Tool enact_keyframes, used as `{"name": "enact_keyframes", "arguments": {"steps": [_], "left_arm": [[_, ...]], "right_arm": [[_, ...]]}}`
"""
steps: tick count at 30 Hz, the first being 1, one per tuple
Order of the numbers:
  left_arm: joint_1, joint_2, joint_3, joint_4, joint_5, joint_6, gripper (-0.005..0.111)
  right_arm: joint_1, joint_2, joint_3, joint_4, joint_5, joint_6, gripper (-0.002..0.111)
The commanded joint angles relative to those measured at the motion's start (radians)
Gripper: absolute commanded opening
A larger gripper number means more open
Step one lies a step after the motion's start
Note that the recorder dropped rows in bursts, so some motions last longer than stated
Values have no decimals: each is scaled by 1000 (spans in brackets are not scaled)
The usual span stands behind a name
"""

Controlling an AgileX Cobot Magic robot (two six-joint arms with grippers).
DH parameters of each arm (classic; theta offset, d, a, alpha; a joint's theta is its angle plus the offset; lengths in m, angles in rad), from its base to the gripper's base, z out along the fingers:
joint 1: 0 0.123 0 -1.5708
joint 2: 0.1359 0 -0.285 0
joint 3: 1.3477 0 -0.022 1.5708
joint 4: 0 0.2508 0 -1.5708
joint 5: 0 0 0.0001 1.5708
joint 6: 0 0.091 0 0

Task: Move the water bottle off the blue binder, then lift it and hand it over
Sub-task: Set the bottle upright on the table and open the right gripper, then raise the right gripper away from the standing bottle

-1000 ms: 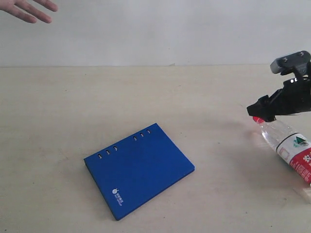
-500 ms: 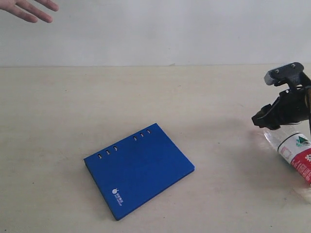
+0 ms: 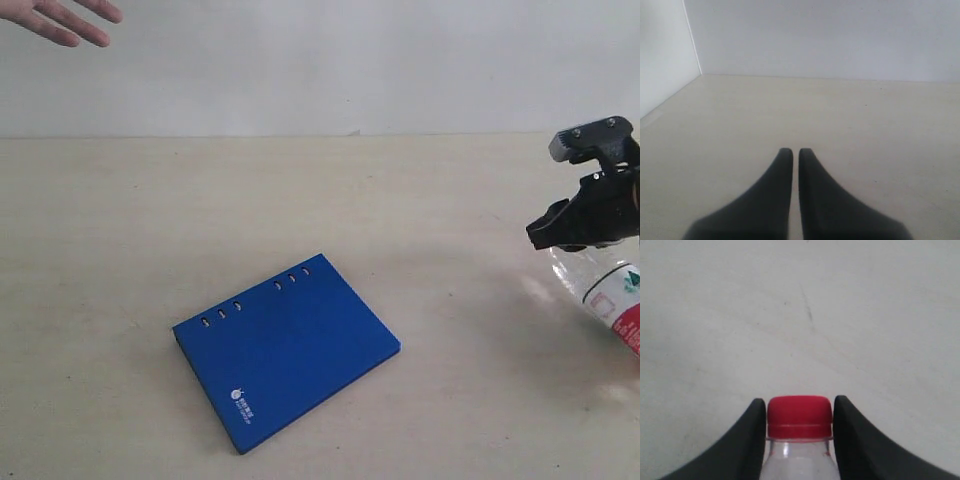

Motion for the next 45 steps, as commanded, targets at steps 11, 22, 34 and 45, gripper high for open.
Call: {"name": "enact_keyframes", "arguments": {"steps": [11, 22, 34, 45], "left_arm": [[-7, -3, 4, 2, -8, 3, 4], [-7, -3, 4, 2, -8, 3, 4], [-7, -3, 4, 2, -8, 3, 4], [-7, -3, 4, 2, -8, 3, 4]], "right_arm": [[-1, -228, -120, 147, -210, 12, 0], [-1, -268, -102, 1, -248, 101, 16], [-1, -284, -98, 209, -182, 52, 63], [-1, -587, -97, 215, -264, 35, 62]]}}
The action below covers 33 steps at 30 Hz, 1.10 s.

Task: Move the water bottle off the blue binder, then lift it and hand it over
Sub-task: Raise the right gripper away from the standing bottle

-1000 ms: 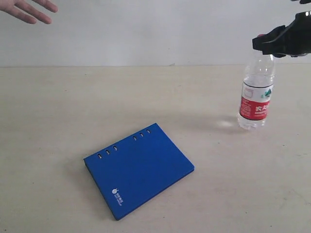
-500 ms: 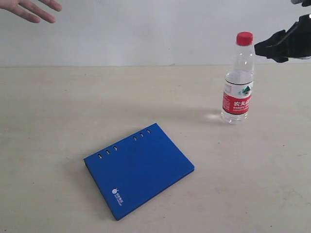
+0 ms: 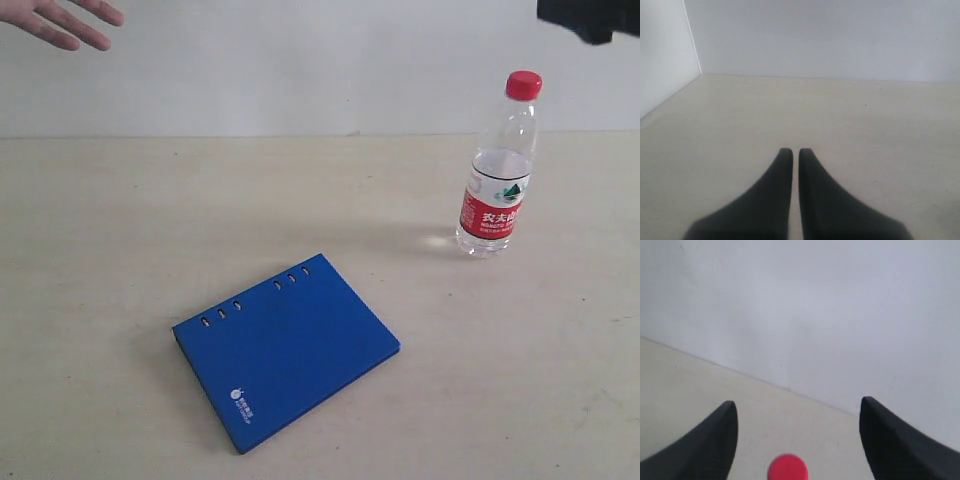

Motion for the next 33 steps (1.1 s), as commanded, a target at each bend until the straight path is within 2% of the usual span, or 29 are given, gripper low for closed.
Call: {"name": "enact_keyframes", "arguments": {"steps": [1, 2, 5, 9, 11, 16, 22, 26, 33], "left_arm": [[-7, -3, 4, 2, -8, 3, 4], [-7, -3, 4, 2, -8, 3, 4], [-7, -3, 4, 2, -8, 3, 4], [-7, -3, 4, 2, -8, 3, 4], [-7, -3, 4, 2, -8, 3, 4], [-7, -3, 4, 2, -8, 3, 4], [-7, -3, 4, 2, -8, 3, 4], [-7, -3, 4, 2, -8, 3, 4], [-7, -3, 4, 3, -8, 3, 4]], "right_arm": [[-1, -173, 4, -47, -129, 18, 61], [-1, -234, 24, -128, -331, 46, 58], [20, -303, 92, -227, -637, 66, 55], [109, -360, 234, -227, -637, 100, 51], [147, -363, 293, -227, -609, 100, 42], [177, -359, 417, -227, -535, 100, -1], [177, -359, 452, -227, -511, 98, 0], [177, -359, 452, -227, -372, 98, 0], [177, -374, 452, -227, 287, 136, 0]]}}
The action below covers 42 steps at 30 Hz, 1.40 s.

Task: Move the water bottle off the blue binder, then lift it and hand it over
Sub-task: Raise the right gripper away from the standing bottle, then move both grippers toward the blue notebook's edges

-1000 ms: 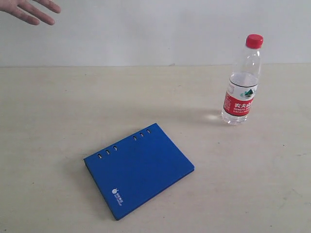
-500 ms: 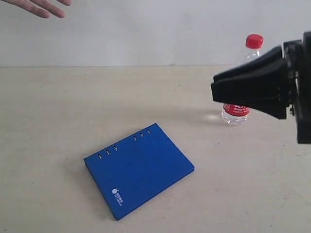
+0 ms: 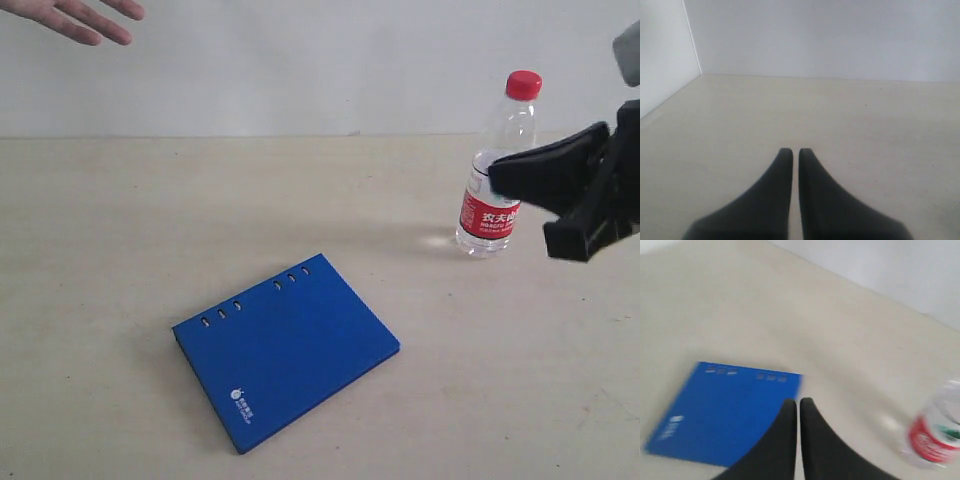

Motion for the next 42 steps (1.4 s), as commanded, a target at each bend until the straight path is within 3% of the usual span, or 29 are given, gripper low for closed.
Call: {"name": "enact_keyframes", "arguments": {"steps": [1, 5, 25, 34, 42], "left_arm": [[-7, -3, 4, 3, -8, 3, 4], [-7, -3, 4, 3, -8, 3, 4], [-7, -3, 4, 3, -21, 3, 4], [-7, -3, 4, -375, -231, -121, 4], [-7, -3, 4, -531, -159, -142, 4]], "right_arm": [[0, -24, 1, 7, 410, 43, 0], [0, -32, 1, 7, 520, 73, 0], [0, -32, 1, 7, 481, 68, 0], [0, -32, 1, 10, 477, 71, 0], [0, -32, 1, 12, 477, 71, 0]]}}
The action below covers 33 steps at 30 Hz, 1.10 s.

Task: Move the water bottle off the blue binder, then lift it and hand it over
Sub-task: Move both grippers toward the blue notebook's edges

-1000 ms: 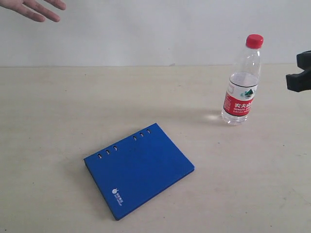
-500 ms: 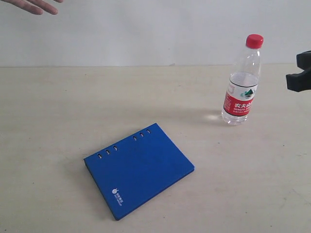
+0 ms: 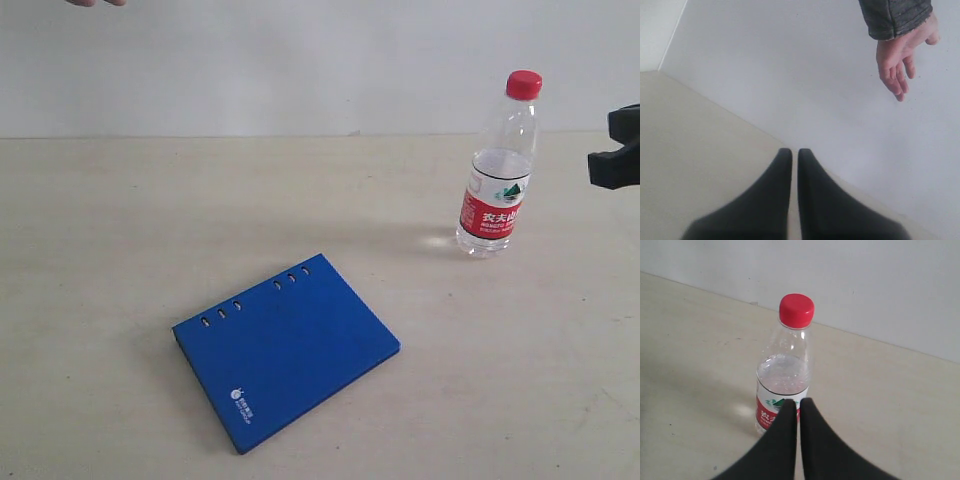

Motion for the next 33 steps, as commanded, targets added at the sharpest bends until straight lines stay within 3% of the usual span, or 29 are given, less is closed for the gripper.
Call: {"name": "enact_keyframes", "arguments": {"steps": [1, 4, 10, 14, 16, 19, 24, 29, 33], "left_arm": [[-7, -3, 4, -117, 66, -18, 4], [-7, -3, -18, -136, 184, 89, 4], [-11, 111, -92, -662, 251, 587, 4], [-11, 313, -119, -1057, 396, 1051, 4], [-11, 452, -144, -1172, 504, 1234, 4], [-11, 668, -211, -1194, 628, 1324, 4], [-11, 1033, -369, -1129, 734, 1415, 4], [-11, 1327, -515, -1090, 938, 1445, 4], [-11, 1489, -574, -1085, 1006, 1503, 4]], "right_arm": [[0, -4, -3, 5, -3, 1, 0], [0, -4, -3, 40, -15, 48, 0], [0, -4, -3, 42, -135, 249, 0], [1, 45, -3, 0, -483, 217, 0], [11, 99, -1, 0, -655, 180, 0], [52, 189, -1, 0, -752, 78, 0], [126, 342, -3, 0, -640, -24, 0], [130, 394, -3, 305, -661, -24, 0], [138, 396, -3, 162, -702, 121, 0]]}}
